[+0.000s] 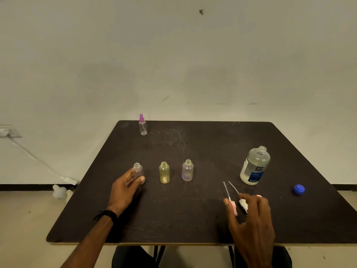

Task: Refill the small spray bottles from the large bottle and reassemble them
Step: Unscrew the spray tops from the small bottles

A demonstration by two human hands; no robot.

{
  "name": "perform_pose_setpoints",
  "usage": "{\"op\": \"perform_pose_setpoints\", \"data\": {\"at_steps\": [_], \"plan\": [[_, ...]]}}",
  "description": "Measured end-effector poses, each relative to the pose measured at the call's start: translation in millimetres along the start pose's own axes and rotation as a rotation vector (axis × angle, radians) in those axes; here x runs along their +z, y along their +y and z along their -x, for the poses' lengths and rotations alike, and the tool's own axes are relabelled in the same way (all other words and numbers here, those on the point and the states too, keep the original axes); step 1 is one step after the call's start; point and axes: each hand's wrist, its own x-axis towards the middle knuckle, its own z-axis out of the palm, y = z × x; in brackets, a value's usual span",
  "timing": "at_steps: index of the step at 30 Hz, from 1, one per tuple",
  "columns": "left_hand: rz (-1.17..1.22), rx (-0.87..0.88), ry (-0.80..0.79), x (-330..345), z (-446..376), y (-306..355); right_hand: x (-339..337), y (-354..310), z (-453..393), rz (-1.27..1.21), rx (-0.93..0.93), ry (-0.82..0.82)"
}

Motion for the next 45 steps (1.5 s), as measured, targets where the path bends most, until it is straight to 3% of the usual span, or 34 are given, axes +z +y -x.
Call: {"op": "perform_pose_setpoints", "data": {"at_steps": [7, 13, 17, 20, 24, 27, 37, 45], "plan": [[0.021, -0.058, -0.016, -4, -2, -7, -17, -32, -20, -0.189, -0.007, 0.068], [0.068, -0.043, -0.020, -13, -4, -6, -25, -90, -74, -0.359, -0.122, 0.149], [0.225, -0.036, 0.092, -31, -10, -14, 5, -136, -143, -0.413, -0.210, 0.008], [0.307, -0.038, 0.138, -47, -21, -15, 52, -175, -199, -0.316, -0.326, -0.241], [0.157, -0.013, 0.209, -65, -53, -19, 126, -222, -258, -0.241, -0.292, -0.566], [0.114, -0.009, 0.189, -71, -84, -22, 176, -244, -285, -0.154, -0.238, -0.700], [-0.002, 0.045, 0.127, -65, -170, -32, 286, -275, -310, -0.131, -0.238, -0.774], [-0.009, 0.041, 0.094, -59, -187, -40, 307, -271, -314, -0.113, -0.280, -0.768]]}}
